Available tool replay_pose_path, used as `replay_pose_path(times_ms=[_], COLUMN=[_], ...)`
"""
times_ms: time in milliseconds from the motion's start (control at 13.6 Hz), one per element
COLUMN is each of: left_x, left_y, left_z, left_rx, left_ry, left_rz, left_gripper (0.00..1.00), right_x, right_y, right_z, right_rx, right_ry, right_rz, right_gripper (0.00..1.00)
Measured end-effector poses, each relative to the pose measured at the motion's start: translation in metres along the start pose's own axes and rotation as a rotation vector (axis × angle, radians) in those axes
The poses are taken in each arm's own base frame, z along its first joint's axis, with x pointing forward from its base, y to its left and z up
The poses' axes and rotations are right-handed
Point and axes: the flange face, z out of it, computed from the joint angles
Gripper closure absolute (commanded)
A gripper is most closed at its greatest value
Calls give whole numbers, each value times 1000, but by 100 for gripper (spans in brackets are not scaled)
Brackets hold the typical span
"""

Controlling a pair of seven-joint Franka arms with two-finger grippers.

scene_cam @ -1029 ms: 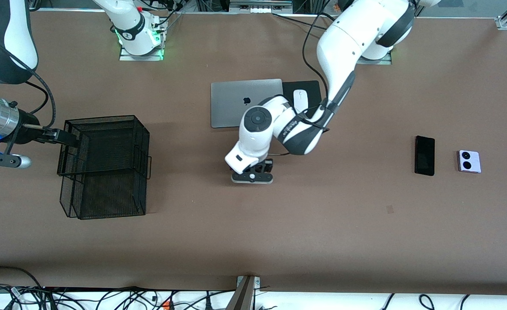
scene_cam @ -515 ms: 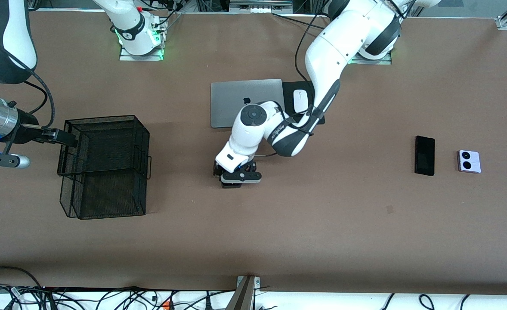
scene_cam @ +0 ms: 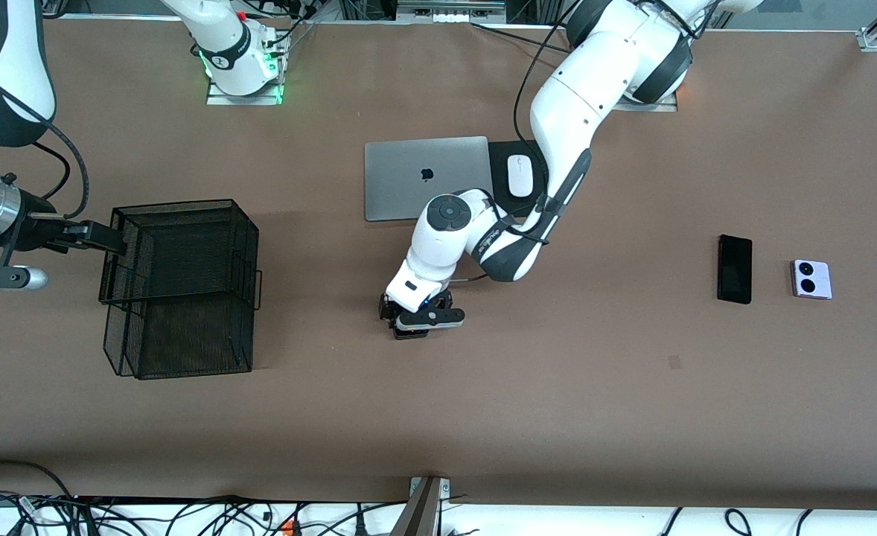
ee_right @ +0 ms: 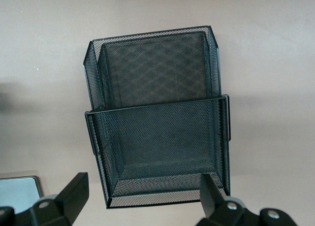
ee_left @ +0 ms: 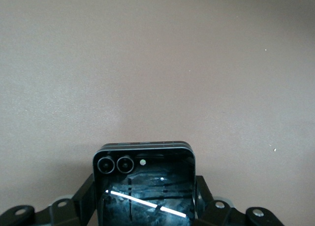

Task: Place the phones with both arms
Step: 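Carry the flip phone beside the laptop and set it down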

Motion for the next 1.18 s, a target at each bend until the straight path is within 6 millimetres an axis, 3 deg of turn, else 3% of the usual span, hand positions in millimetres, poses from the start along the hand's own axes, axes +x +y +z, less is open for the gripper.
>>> replay_pose_path(times_ms=[147,221,294,368,956,1176], left_x=[0,0,-1,-2,-2,3], left_y=[0,1,1,1,1,-1], left_z=[0,1,2,4,6,-2], left_rx=[-8,-14,-19,-22,-4,91], left_ry=[4,8,9,12,55,17], left_rz=[-8,-16,-23,-35,-91,-100], left_gripper=[57,39,14,0,0,0], right_x=[0,0,0,0,0,0], right_y=[0,0,0,0,0,0], right_z=[0,0,0,0,0,0], right_rx=[0,0,0,0,0,0], right_ry=[1,1,1,1,1,1], right_rz=[-1,-1,-1,-1,-2,-2], right_gripper=[0,0,0,0,0,0])
